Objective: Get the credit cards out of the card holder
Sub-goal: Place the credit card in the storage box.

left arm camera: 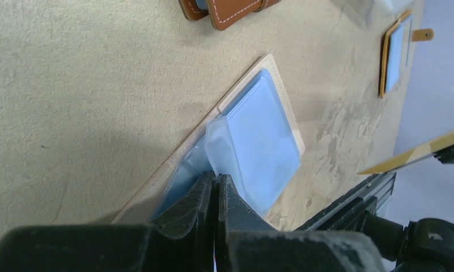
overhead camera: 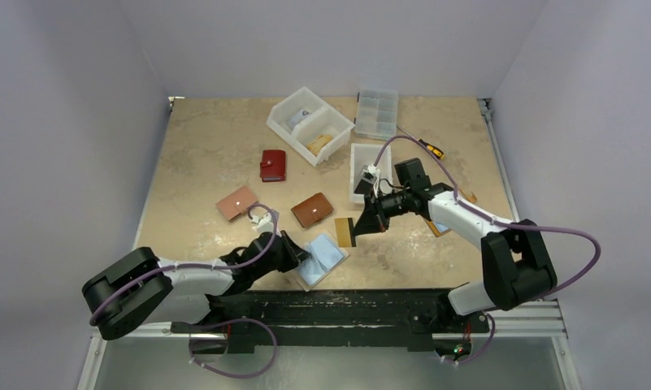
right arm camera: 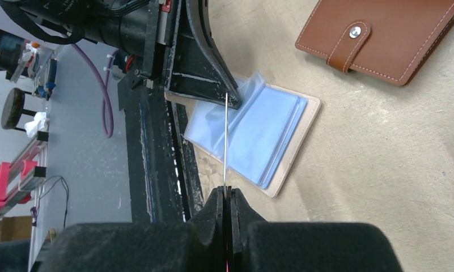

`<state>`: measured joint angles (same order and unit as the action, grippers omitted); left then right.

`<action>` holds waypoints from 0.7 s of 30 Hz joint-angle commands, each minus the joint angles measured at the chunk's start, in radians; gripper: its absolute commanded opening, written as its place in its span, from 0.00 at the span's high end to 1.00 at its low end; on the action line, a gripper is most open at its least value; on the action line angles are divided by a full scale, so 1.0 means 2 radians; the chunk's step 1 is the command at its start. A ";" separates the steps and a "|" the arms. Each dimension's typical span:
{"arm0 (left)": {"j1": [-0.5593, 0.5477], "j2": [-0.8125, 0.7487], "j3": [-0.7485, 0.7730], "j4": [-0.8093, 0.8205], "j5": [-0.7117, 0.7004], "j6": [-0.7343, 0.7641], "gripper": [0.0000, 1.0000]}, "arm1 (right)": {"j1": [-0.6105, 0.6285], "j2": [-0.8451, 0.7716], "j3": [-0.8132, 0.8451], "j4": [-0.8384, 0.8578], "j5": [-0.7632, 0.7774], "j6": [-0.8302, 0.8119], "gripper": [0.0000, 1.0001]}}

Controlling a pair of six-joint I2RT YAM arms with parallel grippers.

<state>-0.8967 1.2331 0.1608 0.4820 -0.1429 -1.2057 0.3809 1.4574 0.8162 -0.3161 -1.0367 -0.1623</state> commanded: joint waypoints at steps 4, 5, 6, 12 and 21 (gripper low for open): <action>0.004 -0.026 0.051 -0.166 -0.046 -0.030 0.94 | -0.003 -0.036 0.012 -0.009 -0.005 -0.037 1.00; 0.004 -0.026 0.053 -0.170 -0.045 -0.028 0.94 | -0.003 -0.038 0.012 -0.009 -0.005 -0.039 1.00; 0.003 -0.026 0.056 -0.171 -0.043 -0.025 0.94 | -0.004 -0.041 0.011 -0.009 -0.006 -0.040 1.00; 0.004 -0.013 0.069 -0.133 -0.007 0.023 0.98 | -0.008 -0.051 0.011 -0.012 -0.007 -0.047 1.00; 0.007 0.080 0.118 -0.086 0.051 0.072 1.00 | -0.016 -0.059 0.015 -0.024 -0.009 -0.068 1.00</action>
<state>-0.8902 1.3182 0.3515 0.2478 -0.1150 -1.1336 0.3576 1.3655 0.8162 -0.3466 -1.0382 -0.2504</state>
